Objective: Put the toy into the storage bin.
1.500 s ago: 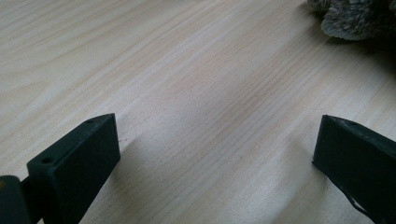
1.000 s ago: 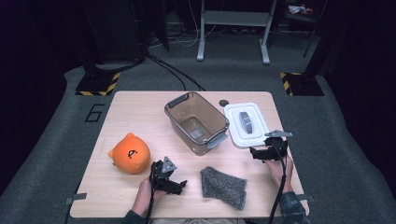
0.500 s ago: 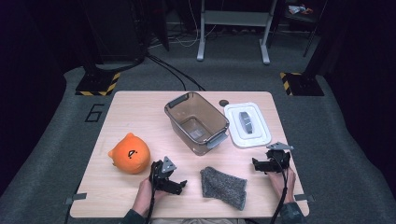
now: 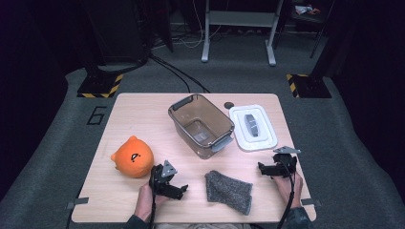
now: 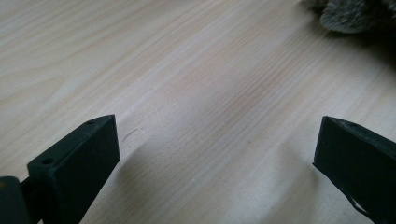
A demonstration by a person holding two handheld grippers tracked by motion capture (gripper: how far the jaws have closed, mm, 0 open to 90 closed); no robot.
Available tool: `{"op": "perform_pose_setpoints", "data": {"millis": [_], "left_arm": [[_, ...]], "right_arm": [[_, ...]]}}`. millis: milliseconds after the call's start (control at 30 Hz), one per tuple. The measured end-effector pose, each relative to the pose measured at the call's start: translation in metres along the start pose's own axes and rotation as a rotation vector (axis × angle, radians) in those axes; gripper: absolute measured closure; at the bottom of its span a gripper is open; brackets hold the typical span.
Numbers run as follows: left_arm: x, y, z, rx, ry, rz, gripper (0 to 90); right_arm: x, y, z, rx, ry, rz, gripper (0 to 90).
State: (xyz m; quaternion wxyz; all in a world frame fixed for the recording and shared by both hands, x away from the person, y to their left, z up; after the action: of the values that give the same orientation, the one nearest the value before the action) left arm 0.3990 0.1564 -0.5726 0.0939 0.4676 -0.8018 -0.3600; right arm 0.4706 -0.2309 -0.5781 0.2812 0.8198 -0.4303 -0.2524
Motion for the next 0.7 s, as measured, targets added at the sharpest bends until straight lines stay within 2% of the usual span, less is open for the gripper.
{"op": "perform_pose_setpoints", "data": {"millis": [67,267,400,500,633,700], "left_arm": [[-0.002,0.006,-0.001,0.001,-0.017,-0.001,0.0],[-0.004,0.020,-0.008,0.021,0.011,0.016,0.1],[-0.009,0.036,-0.019,0.055,0.047,0.022,0.5],[-0.013,0.047,-0.027,0.072,0.050,0.018,0.7],[-0.025,0.063,-0.040,0.105,0.052,-0.004,0.8],[-0.037,0.071,-0.046,0.129,0.062,-0.025,0.6]], "right_arm": [[-0.001,-0.001,0.000,0.004,-0.008,-0.002,0.0],[0.000,-0.001,-0.001,0.003,-0.006,0.001,0.0],[0.000,-0.001,-0.001,0.002,-0.006,0.001,0.0],[0.000,-0.001,-0.001,0.001,-0.005,0.000,0.0],[0.000,-0.001,-0.001,0.002,0.001,-0.001,0.0],[0.001,-0.001,-0.001,0.002,0.003,-0.001,0.0]]}}
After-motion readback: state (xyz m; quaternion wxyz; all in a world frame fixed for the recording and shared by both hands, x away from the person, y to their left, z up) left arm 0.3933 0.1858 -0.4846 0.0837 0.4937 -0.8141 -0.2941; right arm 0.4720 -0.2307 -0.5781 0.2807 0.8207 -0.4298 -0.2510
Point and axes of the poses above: each handheld gripper's, and its own axes: y roughly backward along the jaws, z roughly out of its underside, x roughly to its right, the point moved 7 cm from there along -y, roughly forward along the jaws, and after that the axes turned 14 degrees about -z, right-handed, at the moved point
